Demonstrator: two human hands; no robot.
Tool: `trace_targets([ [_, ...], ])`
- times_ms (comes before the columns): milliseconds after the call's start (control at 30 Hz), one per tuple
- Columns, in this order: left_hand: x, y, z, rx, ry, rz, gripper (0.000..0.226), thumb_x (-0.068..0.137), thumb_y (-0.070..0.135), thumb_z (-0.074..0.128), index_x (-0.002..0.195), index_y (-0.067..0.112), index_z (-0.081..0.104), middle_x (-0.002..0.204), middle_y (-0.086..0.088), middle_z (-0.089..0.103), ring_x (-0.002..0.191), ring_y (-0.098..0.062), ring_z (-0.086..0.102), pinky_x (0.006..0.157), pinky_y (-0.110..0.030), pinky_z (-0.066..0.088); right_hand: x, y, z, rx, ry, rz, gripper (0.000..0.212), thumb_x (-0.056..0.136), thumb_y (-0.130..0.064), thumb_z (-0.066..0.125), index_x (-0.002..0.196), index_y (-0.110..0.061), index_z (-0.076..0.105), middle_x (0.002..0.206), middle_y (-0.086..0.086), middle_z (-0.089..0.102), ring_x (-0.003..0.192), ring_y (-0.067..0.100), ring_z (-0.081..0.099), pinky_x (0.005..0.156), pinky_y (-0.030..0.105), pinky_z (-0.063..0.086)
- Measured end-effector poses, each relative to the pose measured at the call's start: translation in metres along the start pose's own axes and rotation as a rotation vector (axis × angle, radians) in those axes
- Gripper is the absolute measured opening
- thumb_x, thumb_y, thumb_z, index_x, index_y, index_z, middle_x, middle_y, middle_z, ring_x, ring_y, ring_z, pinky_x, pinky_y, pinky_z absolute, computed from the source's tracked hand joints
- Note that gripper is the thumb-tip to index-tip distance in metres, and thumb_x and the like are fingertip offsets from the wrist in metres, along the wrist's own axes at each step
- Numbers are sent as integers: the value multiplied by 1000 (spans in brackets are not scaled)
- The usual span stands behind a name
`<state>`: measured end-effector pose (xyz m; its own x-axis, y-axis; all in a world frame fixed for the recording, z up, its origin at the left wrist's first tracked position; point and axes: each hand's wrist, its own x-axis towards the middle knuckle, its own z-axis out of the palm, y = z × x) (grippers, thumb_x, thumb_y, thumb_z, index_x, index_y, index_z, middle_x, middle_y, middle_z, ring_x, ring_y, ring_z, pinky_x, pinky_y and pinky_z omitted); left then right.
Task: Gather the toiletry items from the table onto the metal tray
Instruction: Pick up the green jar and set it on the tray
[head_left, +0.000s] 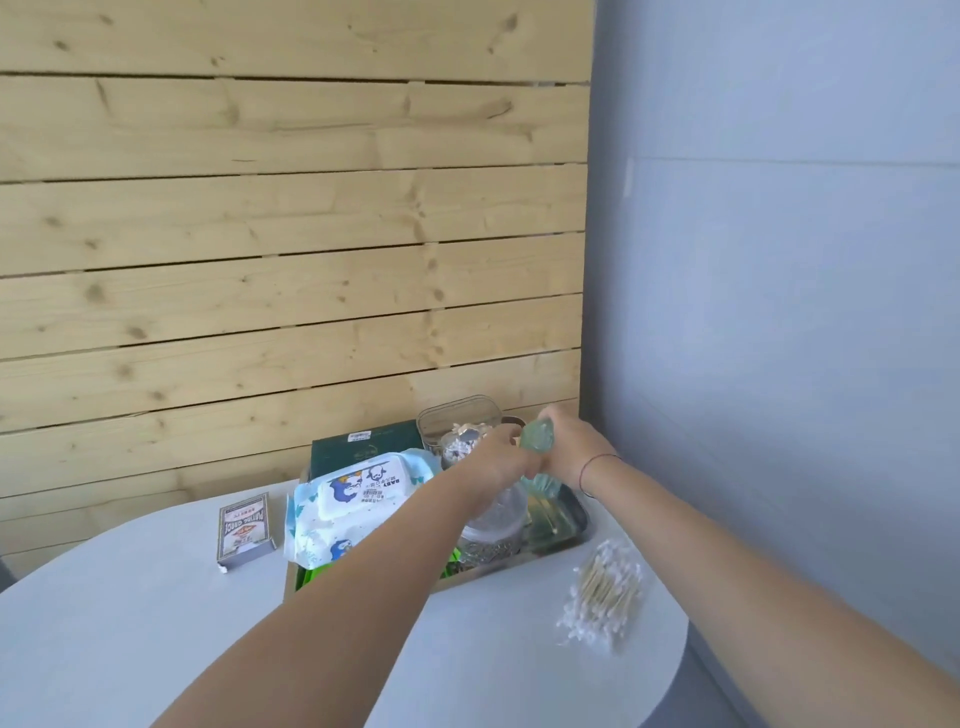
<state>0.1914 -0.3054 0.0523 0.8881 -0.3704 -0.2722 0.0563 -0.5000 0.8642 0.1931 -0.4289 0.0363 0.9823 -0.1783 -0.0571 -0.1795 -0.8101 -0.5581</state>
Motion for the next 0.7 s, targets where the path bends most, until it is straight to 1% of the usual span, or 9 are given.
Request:
trace_targets([
  [100,12,-8,2,63,36,-51,21,81,1,50,100,7,55,83,-7,48,71,-18,46,60,-23,34,7,6,14,3,-39,-23,53,70,-38,70,114,-21,45,102,3,59,84,24,57,74,35,48],
  [167,21,-13,5,80,74,-43,14,82,3,51,93,7,59,93,-13,52,74,-23,48,59,-24,37,12,10,22,16,-51,-26,54,69,-40,69,113,-20,45,100,1,60,89,25,59,81,37,50],
  [267,25,-15,9,96,132,18,22,84,6,51,102,16,58,110,-16,51,65,-20,47,52,-21,35,15,13,27,69,-78,-44,59,73,-36,68,121,-17,41,103,1,54,90,24,55,74,33,45],
  [367,28,-18,8,110,184,82,28,83,2,48,106,10,63,98,-13,44,50,-13,38,37,-12,27,19,11,29,105,-134,-83,59,80,-28,66,129,-11,39,121,7,48,96,19,47,79,27,38],
  [433,24,-19,7,92,218,114,33,83,1,49,114,5,62,99,-23,44,49,-12,38,33,-9,26,19,11,28,81,-155,-82,58,83,-30,63,132,-10,39,131,11,43,108,21,45,89,28,38],
  [500,17,-21,4,60,239,152,39,84,1,50,119,14,60,107,-25,53,58,-16,46,43,-9,33,18,13,24,14,-142,-55,64,84,-43,59,136,-12,37,139,13,40,123,27,43,102,35,37],
  [567,3,-23,-7,-9,242,217,40,84,-1,47,115,18,62,107,-10,63,78,-13,56,58,-13,42,14,7,18,-33,-59,-8,74,86,-54,52,143,-12,29,147,13,33,134,32,35,107,40,33],
  [633,-14,-24,-21,-87,273,308,39,84,-4,44,107,19,66,107,1,67,79,3,62,63,-9,46,6,-7,10,-24,125,-20,69,90,-50,49,144,-11,30,148,14,33,135,34,34,106,39,33],
  [700,-32,-27,-42,-143,335,372,41,83,-6,43,93,25,67,95,9,68,78,3,64,67,-10,48,-5,-34,6,7,277,-106,55,93,-40,49,138,-11,38,142,12,39,129,33,40,100,37,37],
])
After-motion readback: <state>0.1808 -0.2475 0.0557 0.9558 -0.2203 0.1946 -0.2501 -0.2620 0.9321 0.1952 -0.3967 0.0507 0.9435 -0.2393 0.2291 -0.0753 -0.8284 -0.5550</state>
